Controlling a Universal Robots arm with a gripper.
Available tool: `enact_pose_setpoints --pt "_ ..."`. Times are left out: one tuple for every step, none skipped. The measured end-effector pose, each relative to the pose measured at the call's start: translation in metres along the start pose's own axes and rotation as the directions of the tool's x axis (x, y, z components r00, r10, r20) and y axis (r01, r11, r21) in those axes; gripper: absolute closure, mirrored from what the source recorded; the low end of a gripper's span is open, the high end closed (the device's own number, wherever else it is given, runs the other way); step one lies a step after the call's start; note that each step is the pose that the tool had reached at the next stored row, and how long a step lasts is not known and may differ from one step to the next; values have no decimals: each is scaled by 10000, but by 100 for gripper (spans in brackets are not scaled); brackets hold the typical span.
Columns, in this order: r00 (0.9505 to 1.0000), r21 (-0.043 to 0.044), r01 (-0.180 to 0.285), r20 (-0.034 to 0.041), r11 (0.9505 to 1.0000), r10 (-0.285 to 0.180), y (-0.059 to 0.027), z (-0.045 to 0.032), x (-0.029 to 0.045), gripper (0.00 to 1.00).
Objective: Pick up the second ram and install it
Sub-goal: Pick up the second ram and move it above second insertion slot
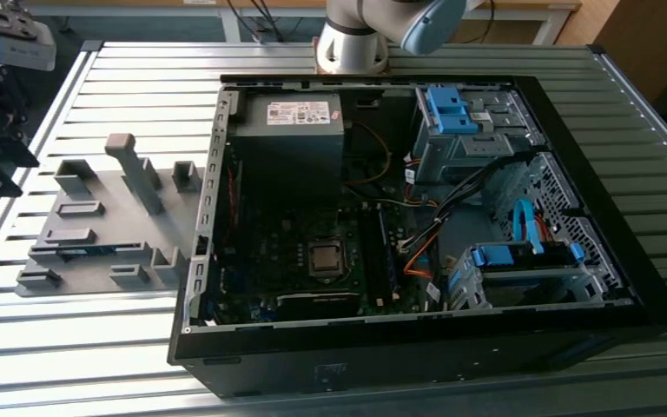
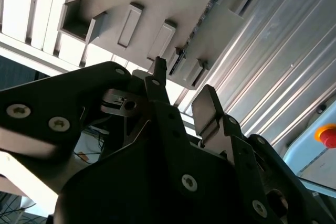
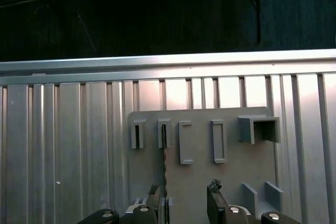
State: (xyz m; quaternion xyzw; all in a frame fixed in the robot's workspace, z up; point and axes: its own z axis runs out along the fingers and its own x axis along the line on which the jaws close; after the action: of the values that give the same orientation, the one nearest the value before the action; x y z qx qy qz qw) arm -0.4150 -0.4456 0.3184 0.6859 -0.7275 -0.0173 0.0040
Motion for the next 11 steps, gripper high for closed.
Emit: enact_pose_setpoints --pt "10000 -1 -1 0 10000 1 0 17 11 53" --pt "10000 1 0 1 10000 0 -1 37 21 53" --pt "10000 1 1 1 10000 -1 -3 55 30 53" --pt "10000 0 1 0 10000 -1 -3 71 38 53" --pt "10000 -1 1 0 10000 -1 -4 89 44 53" --pt "10000 0 1 0 10000 -1 -5 108 50 53" --pt "10000 0 1 1 10000 -1 -5 127 53 53" --pt "10000 0 2 1 10000 -2 -5 145 55 53" --pt "10000 0 5 1 10000 -5 -6 161 58 53" --pt "10000 2 11 1 10000 -11 -8 177 61 53" --pt "10000 3 17 1 10000 -17 -9 195 67 53"
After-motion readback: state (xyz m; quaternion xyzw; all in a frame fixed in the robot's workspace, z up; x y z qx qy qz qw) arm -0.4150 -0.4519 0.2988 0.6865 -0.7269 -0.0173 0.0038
